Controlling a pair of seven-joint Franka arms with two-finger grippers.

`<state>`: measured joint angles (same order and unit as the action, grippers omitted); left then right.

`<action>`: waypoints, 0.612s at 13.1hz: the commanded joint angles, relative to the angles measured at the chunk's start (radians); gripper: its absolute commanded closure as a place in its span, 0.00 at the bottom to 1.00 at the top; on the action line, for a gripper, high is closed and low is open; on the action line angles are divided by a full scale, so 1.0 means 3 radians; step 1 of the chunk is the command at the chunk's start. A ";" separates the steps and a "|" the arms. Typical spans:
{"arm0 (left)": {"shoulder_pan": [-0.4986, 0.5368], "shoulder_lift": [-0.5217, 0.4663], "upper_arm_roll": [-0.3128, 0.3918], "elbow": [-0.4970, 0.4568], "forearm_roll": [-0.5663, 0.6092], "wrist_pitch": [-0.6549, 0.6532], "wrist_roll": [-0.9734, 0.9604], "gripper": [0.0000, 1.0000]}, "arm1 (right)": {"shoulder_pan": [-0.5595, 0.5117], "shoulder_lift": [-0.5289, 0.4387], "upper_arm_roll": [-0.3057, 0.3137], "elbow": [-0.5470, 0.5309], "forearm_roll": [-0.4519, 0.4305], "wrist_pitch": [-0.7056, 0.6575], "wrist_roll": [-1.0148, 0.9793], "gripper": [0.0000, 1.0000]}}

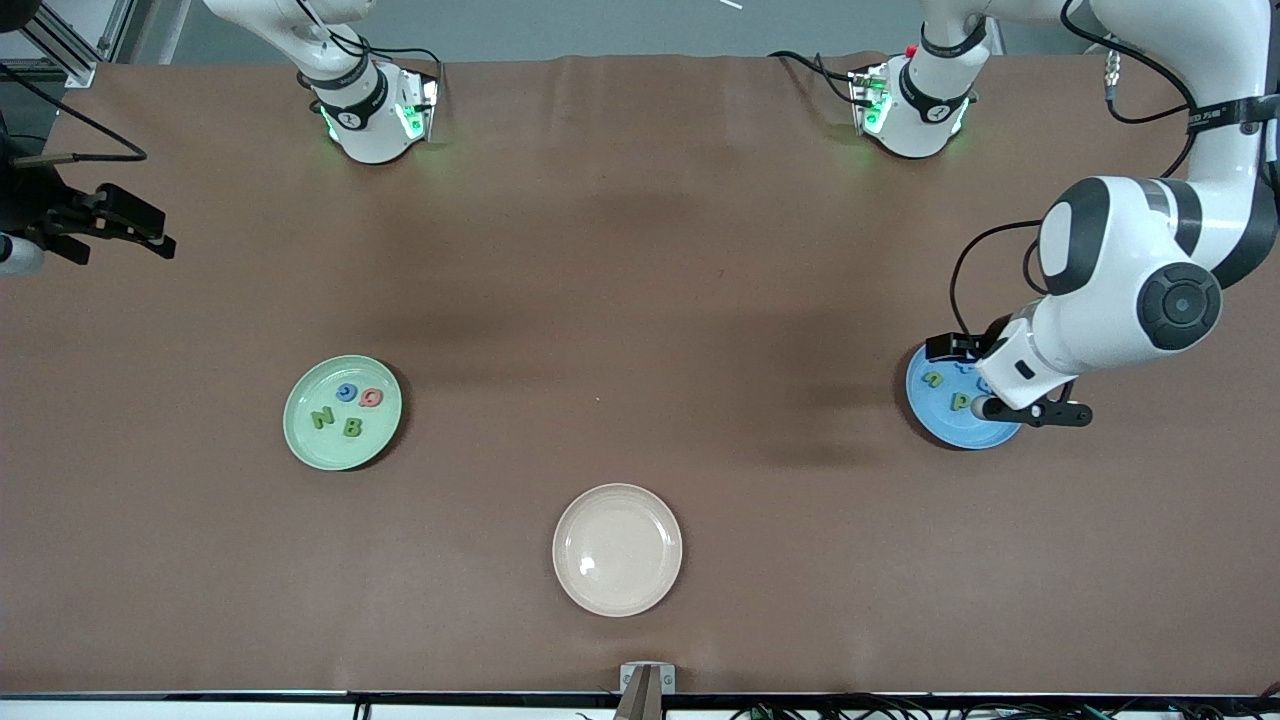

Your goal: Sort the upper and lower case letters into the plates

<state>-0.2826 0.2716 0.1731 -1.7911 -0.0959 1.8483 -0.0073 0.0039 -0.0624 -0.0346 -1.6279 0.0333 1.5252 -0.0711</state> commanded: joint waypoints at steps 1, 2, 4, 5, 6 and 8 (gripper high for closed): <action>0.0357 -0.0077 -0.0279 -0.0053 0.0120 -0.0050 0.0044 0.01 | -0.0074 -0.0139 0.0069 -0.0121 -0.0029 0.0039 -0.0049 0.00; 0.0552 -0.0072 -0.0468 -0.0048 0.0125 -0.0066 0.0060 0.01 | -0.0074 -0.0175 0.0075 -0.0127 -0.0029 0.0039 -0.0049 0.00; 0.0950 -0.0072 -0.0851 -0.0053 0.0187 -0.0071 0.0090 0.01 | -0.0079 -0.0221 0.0064 -0.0121 -0.0029 0.0014 -0.0049 0.00; 0.1114 -0.0087 -0.1010 -0.0068 0.0182 -0.0071 0.0141 0.01 | -0.0085 -0.0216 0.0059 -0.0127 -0.0034 0.0024 -0.0049 0.00; 0.1217 -0.0168 -0.1078 -0.0109 0.0167 -0.0071 0.0233 0.01 | -0.0085 -0.0206 0.0059 -0.0142 -0.0034 0.0029 -0.0054 0.00; 0.1218 -0.0367 -0.1068 -0.0140 0.0161 -0.0157 0.0209 0.01 | -0.0110 -0.0201 0.0054 -0.0152 -0.0034 0.0029 -0.0049 0.00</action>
<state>0.0691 0.2509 -0.1336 -1.7944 -0.0576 1.8328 0.0468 -0.0003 -0.0967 -0.0340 -1.6361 0.0324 1.5235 -0.0718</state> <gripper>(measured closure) 0.004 0.000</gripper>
